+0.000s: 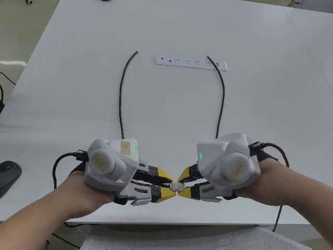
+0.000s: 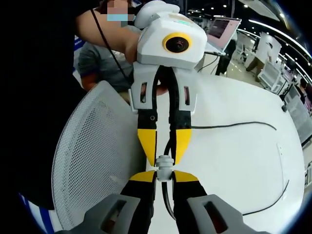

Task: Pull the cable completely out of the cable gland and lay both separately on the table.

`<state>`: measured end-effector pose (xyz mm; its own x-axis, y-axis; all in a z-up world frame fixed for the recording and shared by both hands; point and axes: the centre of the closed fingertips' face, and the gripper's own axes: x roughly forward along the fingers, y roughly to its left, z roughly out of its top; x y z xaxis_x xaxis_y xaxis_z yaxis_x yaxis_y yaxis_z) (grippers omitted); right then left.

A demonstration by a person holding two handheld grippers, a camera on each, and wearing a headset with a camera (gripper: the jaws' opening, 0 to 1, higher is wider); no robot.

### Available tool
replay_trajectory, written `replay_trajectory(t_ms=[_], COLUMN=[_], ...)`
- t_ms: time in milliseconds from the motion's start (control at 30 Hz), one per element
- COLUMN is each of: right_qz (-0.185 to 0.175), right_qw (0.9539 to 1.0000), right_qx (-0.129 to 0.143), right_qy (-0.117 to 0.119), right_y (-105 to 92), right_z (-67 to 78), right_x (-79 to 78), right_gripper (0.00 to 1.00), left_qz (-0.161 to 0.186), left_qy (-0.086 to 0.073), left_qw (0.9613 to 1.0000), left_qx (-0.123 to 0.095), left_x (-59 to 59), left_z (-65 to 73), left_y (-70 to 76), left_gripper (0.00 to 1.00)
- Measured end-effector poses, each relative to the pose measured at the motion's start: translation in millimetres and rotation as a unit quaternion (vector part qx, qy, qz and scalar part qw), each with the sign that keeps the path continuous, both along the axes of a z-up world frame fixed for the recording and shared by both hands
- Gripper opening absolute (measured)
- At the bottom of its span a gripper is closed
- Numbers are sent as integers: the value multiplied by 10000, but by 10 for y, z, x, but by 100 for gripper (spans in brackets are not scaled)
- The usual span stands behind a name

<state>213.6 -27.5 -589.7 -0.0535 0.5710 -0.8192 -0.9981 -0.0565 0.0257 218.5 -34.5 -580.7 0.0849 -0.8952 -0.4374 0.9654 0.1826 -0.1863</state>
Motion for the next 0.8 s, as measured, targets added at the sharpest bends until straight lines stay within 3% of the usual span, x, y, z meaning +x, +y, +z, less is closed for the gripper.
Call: replay_trajectory(t_ms=[67,133,267,333,400,467,500,567,633,800], right_qz=[-207,-301,-615,-835,-1126,-1222,-1279,-1268,-1239,-1204], right_qw=[9992,9985,9937,9877,9751,9703,9649,9631,9584,9534], right_qx=[67,178,322,557,821,993,1059,1102,1198,1185], right_qy=[346,409,883,1195,1728,1838,2034,2103,2274,2500], right_y=[-13,-37,-95,-94,-87,-77,-64,-48,-2,16], right_z=[10,37,70,127,187,214,233,261,308,302], right_x=[-26,27,37,61,65,113,103,120,102,81], right_gripper=[9,10,12,15,18,19,19,18,17,16], left_qz=[-77,-97,-83,-106,-118,-123,-121,-139,-151,-110], left_qy=[-56,-223,-305,-368,-452,-515,-530,-544,-630,-664], left_qw=[10000,9997,9995,9992,9989,9985,9985,9984,9978,9976], left_qx=[30,8,-74,-58,-62,-104,-114,-110,-108,-170], left_x=[-17,-6,9,15,25,31,33,32,39,55], left_z=[-2,19,68,76,88,125,136,147,167,209], left_y=[2,3,18,26,38,43,43,41,39,38], left_gripper=[16,16,16,16,16,16,16,16,16,16])
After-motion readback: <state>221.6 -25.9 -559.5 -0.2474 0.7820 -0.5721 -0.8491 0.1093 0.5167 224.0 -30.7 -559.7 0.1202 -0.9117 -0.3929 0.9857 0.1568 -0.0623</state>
